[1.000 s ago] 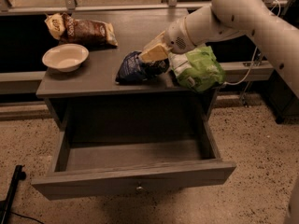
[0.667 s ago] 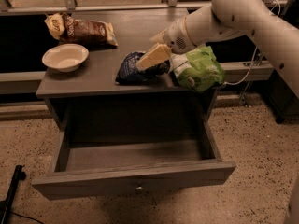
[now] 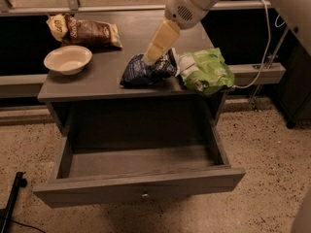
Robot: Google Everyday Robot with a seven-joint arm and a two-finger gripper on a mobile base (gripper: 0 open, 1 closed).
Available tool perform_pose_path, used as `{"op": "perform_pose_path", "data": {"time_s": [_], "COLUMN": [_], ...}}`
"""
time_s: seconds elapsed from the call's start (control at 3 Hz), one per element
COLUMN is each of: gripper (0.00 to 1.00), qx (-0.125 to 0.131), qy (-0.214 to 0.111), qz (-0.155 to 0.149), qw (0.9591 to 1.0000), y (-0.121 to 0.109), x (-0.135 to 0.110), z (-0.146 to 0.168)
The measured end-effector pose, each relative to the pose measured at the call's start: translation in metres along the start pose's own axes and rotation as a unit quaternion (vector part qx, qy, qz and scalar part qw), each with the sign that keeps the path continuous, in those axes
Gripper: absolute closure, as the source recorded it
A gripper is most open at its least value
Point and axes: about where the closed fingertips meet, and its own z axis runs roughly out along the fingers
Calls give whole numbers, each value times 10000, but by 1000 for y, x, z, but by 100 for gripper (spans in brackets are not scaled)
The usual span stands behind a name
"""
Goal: Pick blue chip bag from top drawer and place on counter
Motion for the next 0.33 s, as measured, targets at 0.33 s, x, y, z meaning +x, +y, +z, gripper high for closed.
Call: {"op": "perform_pose_path", "data": {"time_s": [0.33], "gripper": [0], "qx": [-32], "qy": [621], "qz": [-94], "qw": [9980], "y": [9], "x": [10], "z": [-4]}}
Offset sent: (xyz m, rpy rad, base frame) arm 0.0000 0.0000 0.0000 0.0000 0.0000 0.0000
